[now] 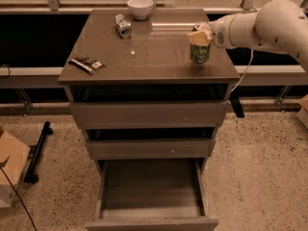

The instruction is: Place green can into bottom drawer

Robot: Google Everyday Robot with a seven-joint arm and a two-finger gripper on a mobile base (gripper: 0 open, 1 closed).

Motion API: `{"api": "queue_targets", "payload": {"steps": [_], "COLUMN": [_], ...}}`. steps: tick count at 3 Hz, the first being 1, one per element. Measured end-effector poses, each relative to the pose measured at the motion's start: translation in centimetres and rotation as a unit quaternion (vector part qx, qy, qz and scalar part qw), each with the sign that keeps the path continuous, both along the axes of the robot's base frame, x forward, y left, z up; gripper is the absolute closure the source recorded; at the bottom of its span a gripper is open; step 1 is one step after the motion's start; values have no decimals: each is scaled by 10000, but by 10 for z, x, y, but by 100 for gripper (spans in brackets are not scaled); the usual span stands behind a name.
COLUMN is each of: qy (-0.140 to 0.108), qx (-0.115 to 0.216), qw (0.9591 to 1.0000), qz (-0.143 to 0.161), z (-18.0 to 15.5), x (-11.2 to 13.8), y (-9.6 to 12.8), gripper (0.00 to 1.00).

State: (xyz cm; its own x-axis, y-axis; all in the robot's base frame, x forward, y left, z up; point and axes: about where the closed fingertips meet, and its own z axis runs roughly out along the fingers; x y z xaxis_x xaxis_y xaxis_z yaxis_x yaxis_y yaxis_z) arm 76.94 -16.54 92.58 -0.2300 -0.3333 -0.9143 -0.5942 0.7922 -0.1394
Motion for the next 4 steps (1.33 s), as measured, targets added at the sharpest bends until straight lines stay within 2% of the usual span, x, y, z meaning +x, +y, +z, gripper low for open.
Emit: {"api": "queue_targets", "payload": {"steps": [1,3,4], "qy": [-251,-166,17], "qx": [-358,-729,-737], "qw": [9974,9900,9868], "qz": [566,1197,1439], "z": [24,25,9], "x": [-51,-135,-181], "y": [49,128,158], "gripper": [100,100,100]}}
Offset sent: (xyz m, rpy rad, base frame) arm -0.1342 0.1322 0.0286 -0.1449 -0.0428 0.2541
